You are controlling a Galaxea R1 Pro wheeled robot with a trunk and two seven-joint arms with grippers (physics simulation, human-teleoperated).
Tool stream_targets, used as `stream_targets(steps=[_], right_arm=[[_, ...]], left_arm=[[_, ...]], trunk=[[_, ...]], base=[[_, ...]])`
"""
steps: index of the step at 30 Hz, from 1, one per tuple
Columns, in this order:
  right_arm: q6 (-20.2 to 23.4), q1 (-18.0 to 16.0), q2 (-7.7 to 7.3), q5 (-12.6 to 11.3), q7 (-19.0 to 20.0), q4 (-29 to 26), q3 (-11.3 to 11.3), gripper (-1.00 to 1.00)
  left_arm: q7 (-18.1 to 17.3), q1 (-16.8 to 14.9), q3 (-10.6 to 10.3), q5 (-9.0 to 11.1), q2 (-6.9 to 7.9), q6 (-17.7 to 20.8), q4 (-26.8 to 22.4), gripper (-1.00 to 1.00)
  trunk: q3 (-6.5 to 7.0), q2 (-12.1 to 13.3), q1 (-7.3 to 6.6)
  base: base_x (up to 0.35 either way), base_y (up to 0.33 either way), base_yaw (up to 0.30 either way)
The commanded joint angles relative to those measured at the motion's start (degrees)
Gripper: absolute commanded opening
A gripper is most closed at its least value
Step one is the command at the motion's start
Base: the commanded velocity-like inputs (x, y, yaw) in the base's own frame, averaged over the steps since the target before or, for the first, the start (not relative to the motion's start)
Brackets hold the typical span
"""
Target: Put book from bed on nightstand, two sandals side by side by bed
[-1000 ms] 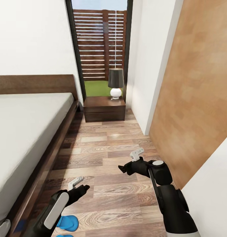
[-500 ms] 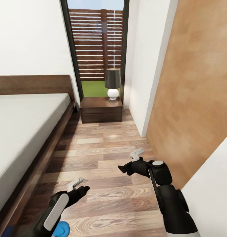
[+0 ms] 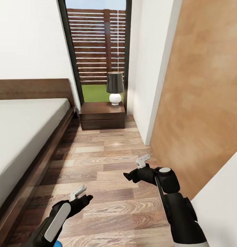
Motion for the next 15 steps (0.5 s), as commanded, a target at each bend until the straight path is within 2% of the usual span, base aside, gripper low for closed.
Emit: stream_targets(steps=[1, 15], right_arm=[[0.16, -0.04, 0.02, 0.6, 0.53, -0.06, -0.01, 1.0], [0.13, 0.1, 0.01, 0.6, 0.53, -0.06, 0.04, 1.0]], left_arm=[[0.59, 0.0, -0.17, 0.61, 0.08, 0.0, -0.09, 1.0], [0.5, 0.14, -0.1, 0.69, 0.16, 0.0, -0.09, 1.0]], trunk=[[-0.05, -0.02, 0.01], [-0.05, -0.02, 0.01]], base=[[0.197, -0.022, 0.0], [0.295, -0.005, 0.0]])
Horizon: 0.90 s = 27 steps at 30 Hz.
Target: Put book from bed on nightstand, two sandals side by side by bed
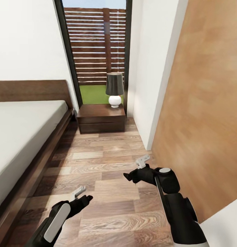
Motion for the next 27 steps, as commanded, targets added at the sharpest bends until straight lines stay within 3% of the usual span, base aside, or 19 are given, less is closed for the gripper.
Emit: stream_targets(steps=[1, 19, 27], right_arm=[[0.15, -0.04, 0.03, 0.6, 0.53, -0.06, 0.0, 1.0], [0.11, 0.24, 0.02, 0.6, 0.51, -0.06, 0.03, 1.0], [0.11, 0.26, 0.02, 0.6, 0.52, -0.06, 0.03, 1.0]], left_arm=[[0.55, 0.0, -0.17, 0.6, 0.06, 0.0, -0.09, 1.0], [0.4, 0.28, -0.07, 0.7, 0.58, 0.0, -0.17, 1.0], [0.21, 0.37, 2.13, 0.78, 0.54, 0.0, -0.24, 1.0]], trunk=[[-0.05, -0.02, 0.03], [-0.05, -0.02, 0.03], [-0.05, -0.02, 0.03]], base=[[0.321, -0.001, 0.0], [0.326, 0.0, 0.0], [0.328, -0.025, 0.061]])
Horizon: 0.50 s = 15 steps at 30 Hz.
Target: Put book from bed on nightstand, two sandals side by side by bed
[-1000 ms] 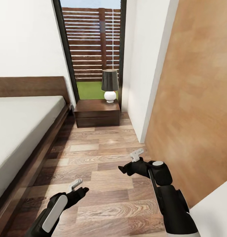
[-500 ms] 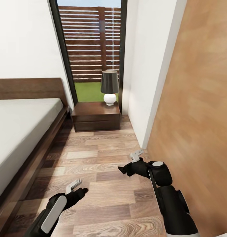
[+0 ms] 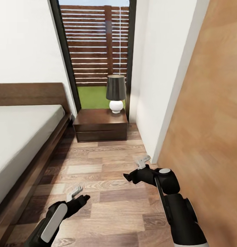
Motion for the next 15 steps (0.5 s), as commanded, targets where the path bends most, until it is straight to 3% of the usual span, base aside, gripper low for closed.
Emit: stream_targets(steps=[1, 15], right_arm=[[0.16, -0.04, 0.02, 0.6, 0.53, -0.07, -0.02, 1.0], [0.16, -0.02, 0.02, 0.6, 0.53, -0.07, 0.07, 1.0]], left_arm=[[0.57, -0.04, -0.17, 0.6, 0.06, 0.0, -0.08, 1.0], [0.5, 0.23, 0.31, 0.62, 0.07, 0.0, -0.1, 1.0]], trunk=[[-0.05, -0.02, 0.03], [-0.05, -0.02, 0.03]], base=[[0.328, -0.065, 0.152], [0.328, -0.114, 0.223]])
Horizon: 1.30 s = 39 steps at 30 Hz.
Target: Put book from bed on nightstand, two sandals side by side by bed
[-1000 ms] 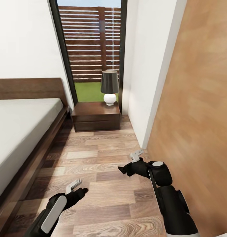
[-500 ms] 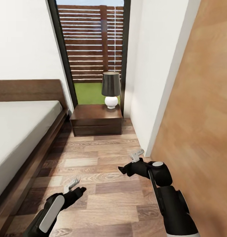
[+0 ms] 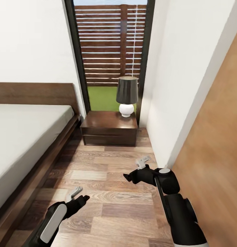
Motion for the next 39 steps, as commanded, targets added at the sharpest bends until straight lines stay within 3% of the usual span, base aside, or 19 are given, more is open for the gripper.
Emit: stream_targets(steps=[1, 15, 39], right_arm=[[0.16, -0.03, 0.01, 0.6, 0.53, -0.08, -0.02, 1.0], [0.16, -0.01, 0.01, 0.6, 0.56, -0.08, -0.02, 1.0], [0.18, 0.07, -0.09, 0.56, 0.93, -0.11, -0.29, 1.0]], left_arm=[[0.58, -0.02, -0.16, 0.6, 0.06, 0.01, -0.08, 1.0], [0.12, 0.05, -0.08, 0.6, 0.09, 0.01, -0.08, 1.0], [-0.72, 0.14, -0.11, 0.48, 0.07, -0.11, -0.87, 1.0]], trunk=[[-0.05, -0.02, 0.03], [-0.05, -0.02, 0.03], [-0.05, -0.02, 0.03]], base=[[0.328, -0.129, 0.242], [0.328, -0.044, 0.207], [0.328, 0.103, 0.024]])
